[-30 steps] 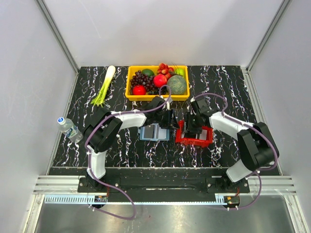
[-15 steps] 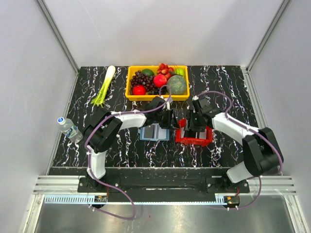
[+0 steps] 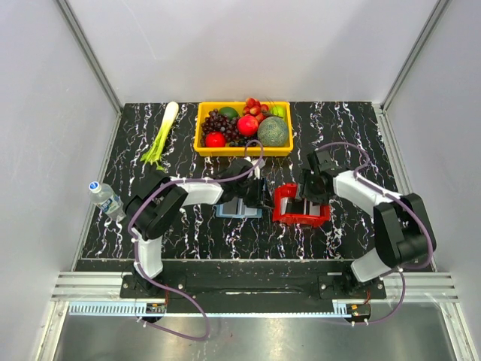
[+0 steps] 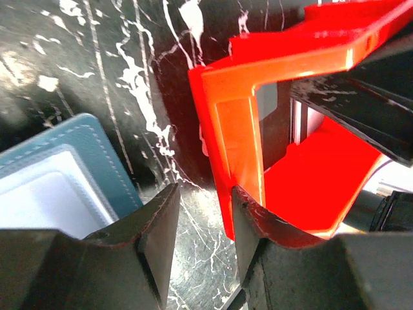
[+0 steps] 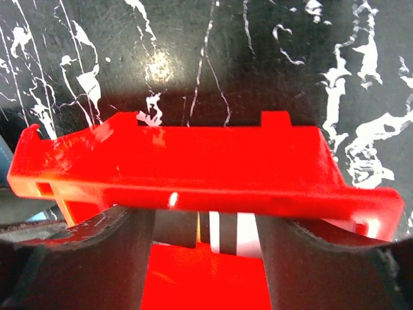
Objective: Put the credit cards into the card holder
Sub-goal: Pick up the credit card from the storage box.
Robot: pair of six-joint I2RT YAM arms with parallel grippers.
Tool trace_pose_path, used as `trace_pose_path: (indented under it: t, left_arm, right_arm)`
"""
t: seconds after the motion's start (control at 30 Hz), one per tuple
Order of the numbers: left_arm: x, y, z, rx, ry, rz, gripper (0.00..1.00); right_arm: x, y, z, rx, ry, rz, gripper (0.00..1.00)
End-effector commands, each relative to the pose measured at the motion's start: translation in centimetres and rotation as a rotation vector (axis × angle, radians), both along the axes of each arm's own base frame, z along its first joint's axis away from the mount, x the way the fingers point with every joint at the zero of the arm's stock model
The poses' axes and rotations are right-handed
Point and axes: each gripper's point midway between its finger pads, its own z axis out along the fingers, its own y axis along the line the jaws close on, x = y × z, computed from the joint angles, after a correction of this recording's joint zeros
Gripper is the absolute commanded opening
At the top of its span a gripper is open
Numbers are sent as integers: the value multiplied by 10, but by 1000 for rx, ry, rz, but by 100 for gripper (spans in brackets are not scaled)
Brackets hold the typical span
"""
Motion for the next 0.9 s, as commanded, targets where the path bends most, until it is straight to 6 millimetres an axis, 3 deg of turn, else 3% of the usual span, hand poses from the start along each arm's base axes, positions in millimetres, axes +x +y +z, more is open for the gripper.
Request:
trace_pose_path:
  t: [0.0,0.03,0.17,0.23,0.53,0.73,0.87]
  left_arm:
    - [-15,-17,22,-89,-52,-90,42]
    - [-18,-19,22,-96,-49,-102,42]
    - [-30,-31,24,-123,-40,-159,41]
    - [-33,-32,24,-126,-33,-158,40]
    - [-12,-20,24,-70,-66,-74,42]
    - [4,-22,24,-64,-67,-45,43]
    - [17,-23,22,-69,-64,-27,43]
  right_arm:
    - [32,16,5,21,-58,132,69]
    - [38,20,0,24,-47,159,70]
    - [66,45,13,95,-121,279,71]
    - [66,58,19,148,-135,366,72]
    - [49,30,3,24,-84,330,75]
    - [37,37,-16,37,18,391,75]
    - [25,27,-29,-11,110,345,72]
